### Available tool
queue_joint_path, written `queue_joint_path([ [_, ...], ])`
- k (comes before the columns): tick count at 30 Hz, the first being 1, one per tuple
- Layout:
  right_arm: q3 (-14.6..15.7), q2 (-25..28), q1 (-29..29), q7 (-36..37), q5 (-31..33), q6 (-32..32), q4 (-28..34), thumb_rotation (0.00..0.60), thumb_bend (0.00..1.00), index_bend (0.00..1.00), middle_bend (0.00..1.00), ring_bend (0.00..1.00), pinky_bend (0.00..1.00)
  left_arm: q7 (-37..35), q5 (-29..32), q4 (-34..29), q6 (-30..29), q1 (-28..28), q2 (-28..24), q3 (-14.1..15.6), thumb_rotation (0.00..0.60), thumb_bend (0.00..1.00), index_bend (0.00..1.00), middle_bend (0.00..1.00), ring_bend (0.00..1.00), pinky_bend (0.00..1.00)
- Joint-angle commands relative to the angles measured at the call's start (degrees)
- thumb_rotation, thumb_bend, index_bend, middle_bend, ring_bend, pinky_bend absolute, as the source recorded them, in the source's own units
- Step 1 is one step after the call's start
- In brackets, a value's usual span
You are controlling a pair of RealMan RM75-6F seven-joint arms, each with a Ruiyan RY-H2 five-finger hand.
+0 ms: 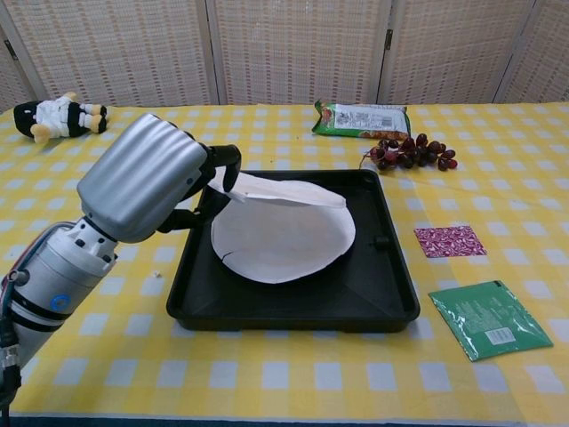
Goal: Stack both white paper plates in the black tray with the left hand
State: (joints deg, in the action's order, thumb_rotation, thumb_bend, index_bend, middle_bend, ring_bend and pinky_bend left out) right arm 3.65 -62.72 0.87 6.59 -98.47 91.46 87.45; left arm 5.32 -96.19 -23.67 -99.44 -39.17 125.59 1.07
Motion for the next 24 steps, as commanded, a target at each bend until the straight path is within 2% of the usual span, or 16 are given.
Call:
queue_joint_path([
  [1, -0.1, 0.1, -0.1, 0.3, 0.1, 0.1, -0.1, 0.600, 0.33, 0.00, 0.00, 0.00, 0.00, -0.3, 0.0, 0.7, 0.5, -0.3, 0.8, -0.3, 0.600, 0.59, 0.67, 1.00, 1.00, 1.00],
  [12, 0.0, 0.5, -0.9, 1.6, 0.5, 0.9, -0.7, 0.600, 0.33, 0.00, 0.00, 0.00, 0.00, -1.9, 2.0, 4.6, 4.6, -2.4, 4.4, -2.9, 0.600, 0.60, 0.68, 1.00, 1.00, 1.00],
  [17, -0.3, 0.8, -0.9, 2.2, 1.0, 0.8, -0.9, 0.600, 0.33, 0.00, 0.00, 0.00, 0.00, -2.1, 2.0, 4.5, 5.9, -2.4, 4.4, -2.6, 0.600, 0.60, 0.68, 1.00, 1.00, 1.00],
  [24, -0.7, 0.9, -1.3, 2.7, 1.4, 1.4, -1.1, 0.600, 0.34, 0.00, 0.00, 0.00, 0.00, -3.1, 0.6, 3.4, 5.8, -1.3, 4.4, -0.6, 0.600, 0.60, 0.67, 1.00, 1.00, 1.00],
])
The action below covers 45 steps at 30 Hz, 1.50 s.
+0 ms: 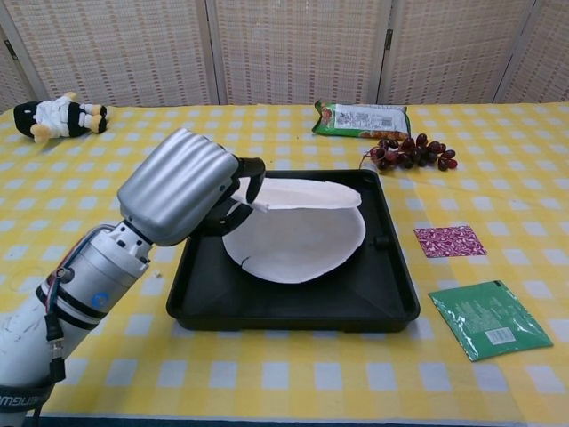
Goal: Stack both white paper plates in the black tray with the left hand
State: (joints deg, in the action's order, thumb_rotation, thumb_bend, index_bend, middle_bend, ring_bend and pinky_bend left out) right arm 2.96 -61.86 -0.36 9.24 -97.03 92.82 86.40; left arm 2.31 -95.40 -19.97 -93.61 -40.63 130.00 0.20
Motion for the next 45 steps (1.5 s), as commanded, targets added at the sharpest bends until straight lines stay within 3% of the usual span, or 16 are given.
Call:
queue_joint_path([
  [1, 0.0, 0.0, 0.0, 0.0, -0.1, 0.0, -0.1, 0.600, 0.34, 0.00, 0.00, 0.00, 0.00, 0.1, -0.3, -0.5, 0.1, 0.2, 0.0, 0.4, 0.600, 0.60, 0.67, 1.00, 1.00, 1.00],
  [14, -0.1, -0.1, 0.0, -0.1, -0.4, -0.1, -0.1, 0.600, 0.34, 0.00, 0.00, 0.00, 0.00, 1.8, -1.4, -2.7, 0.6, 1.8, 0.0, 1.5, 0.600, 0.22, 0.34, 1.00, 1.00, 1.00],
  [24, 0.0, -0.3, -0.3, -0.4, -1.0, 0.4, -0.1, 0.600, 0.34, 0.00, 0.00, 0.00, 0.00, 3.9, -3.9, -6.5, -2.7, 2.9, -0.6, 3.4, 0.600, 0.17, 0.31, 1.00, 1.00, 1.00],
  [34, 0.3, -0.6, -0.2, -1.1, -1.7, 0.2, -0.1, 0.600, 0.33, 0.00, 0.00, 0.00, 0.00, 14.3, -7.4, -25.0, -1.4, 4.9, -9.7, 6.7, 0.600, 0.15, 0.28, 1.00, 1.00, 1.00],
  [45, 0.7, -0.9, -0.3, -1.7, -2.6, 0.4, -0.1, 0.600, 0.34, 0.00, 0.00, 0.00, 0.00, 20.2, -5.5, -38.5, 0.1, 6.9, -21.6, 3.4, 0.600, 0.15, 0.26, 1.00, 1.00, 1.00],
])
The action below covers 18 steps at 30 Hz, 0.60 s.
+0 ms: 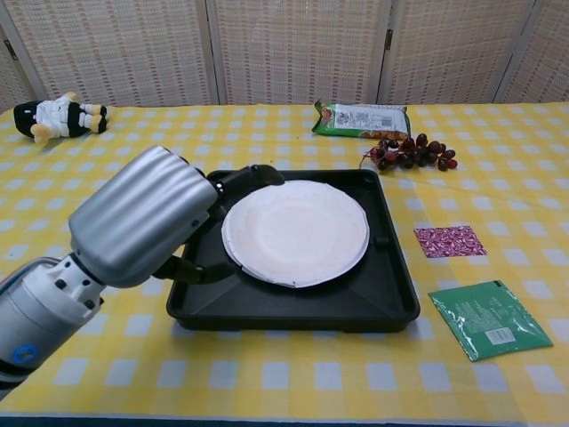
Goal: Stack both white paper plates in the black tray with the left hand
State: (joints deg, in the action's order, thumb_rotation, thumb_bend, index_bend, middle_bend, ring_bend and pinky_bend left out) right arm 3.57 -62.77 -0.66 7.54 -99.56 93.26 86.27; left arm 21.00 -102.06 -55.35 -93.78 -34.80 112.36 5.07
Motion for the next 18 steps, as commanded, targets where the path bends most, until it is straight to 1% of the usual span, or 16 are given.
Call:
queue_joint_path([
  [1, 0.0, 0.0, 0.0, -0.1, -0.1, 0.0, 0.0, 0.600, 0.33, 0.00, 0.00, 0.00, 0.00, 1.5, 1.9, -4.2, 0.2, 1.6, -5.8, -2.1, 0.600, 0.15, 0.26, 1.00, 1.00, 1.00],
  [5, 0.1, -0.1, 0.2, -0.4, -0.2, -0.3, 0.2, 0.600, 0.33, 0.00, 0.00, 0.00, 0.00, 0.1, 4.4, -6.9, -0.2, 3.6, -12.2, -3.7, 0.600, 0.15, 0.26, 1.00, 1.00, 1.00],
  [9, 0.1, -0.4, 0.4, -1.1, -0.2, -0.9, 0.4, 0.600, 0.33, 0.00, 0.00, 0.00, 0.00, -0.5, 8.2, -9.7, 0.2, 6.5, -19.3, -5.0, 0.600, 0.15, 0.26, 1.00, 1.00, 1.00],
  [10, 0.0, -0.4, 0.5, -1.2, -0.1, -1.1, 0.4, 0.600, 0.34, 0.00, 0.00, 0.00, 0.00, -0.7, 9.2, -10.6, 0.2, 7.4, -20.8, -5.3, 0.600, 0.15, 0.26, 1.00, 0.99, 1.00],
  [11, 0.0, -0.5, 0.6, -1.4, -0.1, -1.3, 0.5, 0.600, 0.34, 0.00, 0.00, 0.00, 0.00, -0.8, 10.6, -11.8, 0.3, 8.4, -22.3, -5.6, 0.600, 0.14, 0.26, 0.99, 0.95, 0.98],
  [12, 0.0, -0.6, 0.7, -1.6, 0.1, -1.6, 0.6, 0.600, 0.34, 0.00, 0.00, 0.00, 0.00, -0.8, 12.9, -14.0, 0.8, 9.9, -24.5, -6.0, 0.600, 0.14, 0.26, 0.93, 0.87, 0.92],
  [13, -0.1, -0.6, 0.8, -1.8, 0.2, -1.8, 0.6, 0.600, 0.33, 0.00, 0.00, 0.00, 0.00, -1.2, 14.6, -16.2, 1.4, 11.0, -26.2, -6.2, 0.600, 0.14, 0.24, 0.84, 0.76, 0.83],
  [15, -0.2, -0.8, 1.1, -2.2, 0.5, -2.4, 0.8, 0.600, 0.33, 0.00, 0.00, 0.00, 0.00, -3.8, 17.8, -21.3, 2.0, 13.3, -30.2, -6.6, 0.600, 0.14, 0.19, 0.54, 0.47, 0.53],
  [18, -0.3, -1.0, 1.4, -2.8, 0.7, -3.1, 1.0, 0.600, 0.33, 0.00, 0.00, 0.00, 0.00, -9.4, 20.3, -26.2, 1.9, 16.5, -34.8, -6.3, 0.600, 0.14, 0.10, 0.20, 0.13, 0.15],
])
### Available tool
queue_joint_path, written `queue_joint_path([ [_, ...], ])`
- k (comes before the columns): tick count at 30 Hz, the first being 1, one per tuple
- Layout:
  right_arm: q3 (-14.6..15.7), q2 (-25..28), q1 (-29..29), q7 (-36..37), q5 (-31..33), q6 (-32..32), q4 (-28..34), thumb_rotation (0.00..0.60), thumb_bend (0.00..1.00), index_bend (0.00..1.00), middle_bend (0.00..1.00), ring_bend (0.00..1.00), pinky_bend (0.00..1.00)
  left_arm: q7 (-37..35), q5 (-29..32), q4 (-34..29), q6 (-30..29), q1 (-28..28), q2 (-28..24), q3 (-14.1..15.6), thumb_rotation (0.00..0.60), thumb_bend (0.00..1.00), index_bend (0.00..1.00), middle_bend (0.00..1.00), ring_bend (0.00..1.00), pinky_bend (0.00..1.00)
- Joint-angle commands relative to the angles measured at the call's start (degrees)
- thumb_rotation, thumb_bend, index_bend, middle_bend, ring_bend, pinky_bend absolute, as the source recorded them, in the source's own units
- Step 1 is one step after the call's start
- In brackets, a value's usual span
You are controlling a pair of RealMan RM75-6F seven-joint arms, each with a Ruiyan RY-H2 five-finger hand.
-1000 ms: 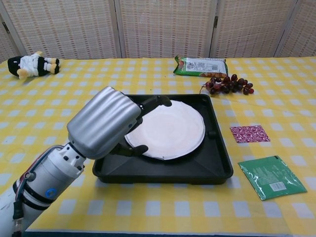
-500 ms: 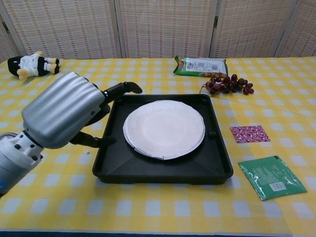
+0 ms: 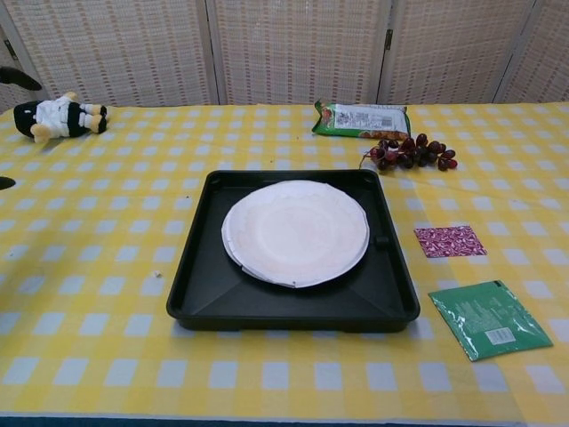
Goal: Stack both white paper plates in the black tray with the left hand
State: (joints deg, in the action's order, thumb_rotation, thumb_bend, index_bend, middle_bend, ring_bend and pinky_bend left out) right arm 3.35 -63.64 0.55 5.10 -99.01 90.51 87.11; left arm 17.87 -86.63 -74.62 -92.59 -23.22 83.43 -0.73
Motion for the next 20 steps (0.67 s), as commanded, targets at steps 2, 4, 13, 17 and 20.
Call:
queue_joint_path([
  [2, -0.2, -0.4, 0.6, -0.8, 0.3, -0.9, 0.3, 0.600, 0.33, 0.00, 0.00, 0.00, 0.00, -9.3, 6.0, -9.2, -0.4, 7.5, -8.7, -0.1, 0.600, 0.14, 0.05, 0.07, 0.02, 0.03],
  [4, -0.4, -0.6, 0.9, -1.3, 0.5, -1.4, 0.5, 0.600, 0.33, 0.00, 0.00, 0.00, 0.00, -11.6, 6.3, -10.4, -2.0, 10.3, -10.7, 0.7, 0.600, 0.14, 0.01, 0.01, 0.00, 0.00],
  [13, -0.8, -1.2, 1.8, -3.0, 0.6, -2.6, 1.1, 0.600, 0.33, 0.00, 0.00, 0.00, 0.00, -12.9, 6.7, -17.5, -0.6, 17.3, -17.3, 6.1, 0.600, 0.13, 0.00, 0.00, 0.00, 0.00],
  [17, -0.7, -1.3, 2.0, -3.6, 0.1, -2.4, 1.3, 0.600, 0.33, 0.00, 0.00, 0.00, 0.00, -11.1, 6.9, -19.5, 0.7, 17.9, -18.5, 6.0, 0.600, 0.13, 0.00, 0.00, 0.00, 0.00],
  [20, -0.7, -1.3, 2.1, -3.8, 0.3, -2.6, 1.3, 0.600, 0.34, 0.00, 0.00, 0.00, 0.00, -11.1, 6.5, -19.8, 1.4, 18.1, -18.8, 5.6, 0.600, 0.13, 0.00, 0.00, 0.00, 0.00],
])
